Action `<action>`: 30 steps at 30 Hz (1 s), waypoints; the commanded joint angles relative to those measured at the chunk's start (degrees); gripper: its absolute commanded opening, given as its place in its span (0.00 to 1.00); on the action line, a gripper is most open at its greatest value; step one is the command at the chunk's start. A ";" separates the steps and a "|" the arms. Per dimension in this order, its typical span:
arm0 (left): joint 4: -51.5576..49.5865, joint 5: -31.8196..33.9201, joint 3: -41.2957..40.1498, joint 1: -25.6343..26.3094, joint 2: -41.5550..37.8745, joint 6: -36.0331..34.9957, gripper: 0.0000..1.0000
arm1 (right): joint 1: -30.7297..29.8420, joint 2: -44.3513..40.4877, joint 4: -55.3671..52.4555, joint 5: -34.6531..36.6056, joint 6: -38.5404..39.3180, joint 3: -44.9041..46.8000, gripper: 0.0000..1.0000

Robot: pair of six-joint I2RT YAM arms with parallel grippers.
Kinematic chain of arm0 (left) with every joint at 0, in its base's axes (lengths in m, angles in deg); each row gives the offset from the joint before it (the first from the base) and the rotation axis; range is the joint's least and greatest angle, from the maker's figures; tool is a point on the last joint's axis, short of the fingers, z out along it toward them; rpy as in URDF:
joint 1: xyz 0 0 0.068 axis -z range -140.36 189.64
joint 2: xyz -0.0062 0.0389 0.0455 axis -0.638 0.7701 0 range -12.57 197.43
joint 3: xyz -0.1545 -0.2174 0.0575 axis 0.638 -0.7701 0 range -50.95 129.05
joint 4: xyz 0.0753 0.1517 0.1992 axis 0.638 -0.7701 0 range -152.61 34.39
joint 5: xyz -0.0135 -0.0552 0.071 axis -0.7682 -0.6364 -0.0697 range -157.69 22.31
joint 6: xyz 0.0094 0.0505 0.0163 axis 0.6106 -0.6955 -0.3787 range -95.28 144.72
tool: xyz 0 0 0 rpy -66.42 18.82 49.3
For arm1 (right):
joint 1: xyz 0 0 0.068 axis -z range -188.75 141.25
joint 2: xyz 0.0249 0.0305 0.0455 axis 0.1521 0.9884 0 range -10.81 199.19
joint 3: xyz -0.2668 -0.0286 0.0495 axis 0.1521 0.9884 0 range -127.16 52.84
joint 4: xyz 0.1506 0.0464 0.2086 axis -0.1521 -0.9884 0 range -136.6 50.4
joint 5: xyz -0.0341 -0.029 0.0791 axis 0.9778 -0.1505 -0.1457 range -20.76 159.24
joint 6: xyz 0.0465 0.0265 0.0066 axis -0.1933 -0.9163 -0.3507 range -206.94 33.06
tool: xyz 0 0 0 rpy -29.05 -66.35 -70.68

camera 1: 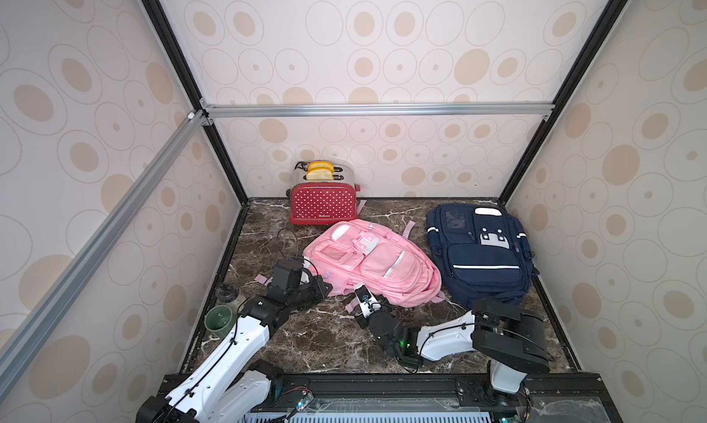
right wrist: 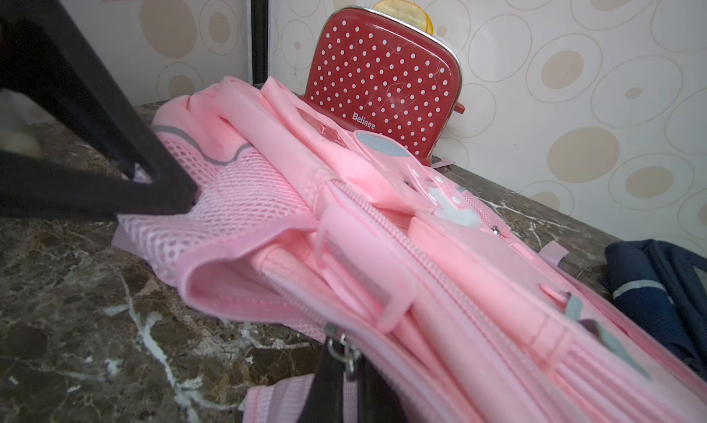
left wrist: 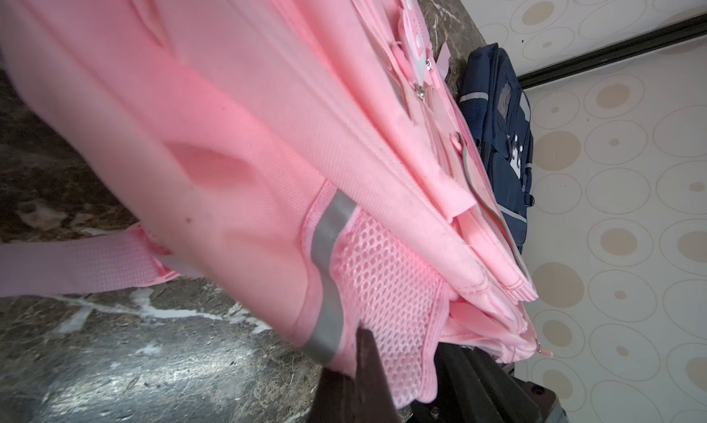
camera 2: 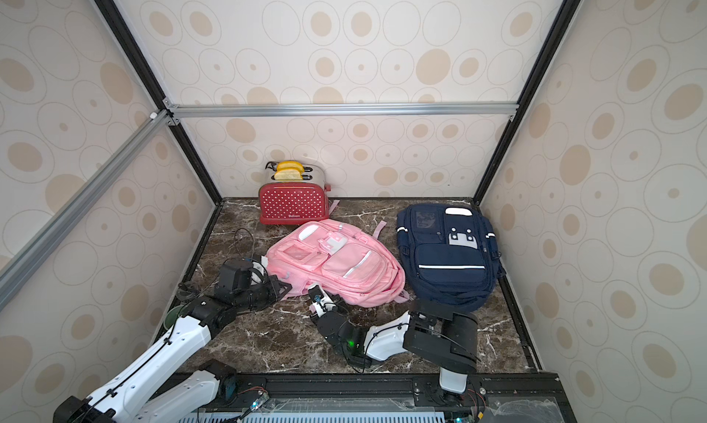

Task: Zip up the backpack
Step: Zip the zipper on the backpack.

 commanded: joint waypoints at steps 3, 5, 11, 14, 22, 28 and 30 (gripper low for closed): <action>-2.64 1.40 -0.17 -0.04 0.68 -0.75 0.00 | 0.51 -5.15 -6.84 -4.33 -4.12 1.40 0.00; -2.45 1.87 -0.38 -0.02 1.10 -0.79 0.00 | 0.43 -6.95 -10.17 -7.07 -5.27 2.37 0.00; -2.26 4.20 -0.67 -0.18 2.94 -2.04 0.00 | 0.41 -11.57 -22.47 -16.99 -8.54 3.32 0.00; -3.13 6.22 -0.29 -0.26 3.82 -3.28 0.00 | 0.40 -12.90 -28.94 -21.23 -9.63 2.58 0.00; -6.57 14.55 0.20 -0.49 4.62 -7.05 0.00 | 0.38 -13.68 -38.93 -29.50 -13.12 3.36 0.00; -7.33 19.66 -0.40 -1.72 6.08 -8.52 0.00 | 0.35 -17.88 -47.69 -34.26 -13.26 3.30 0.00; -7.45 21.05 -0.34 -2.49 6.92 -8.86 0.00 | 0.38 -20.41 -51.23 -34.97 -12.34 3.37 0.00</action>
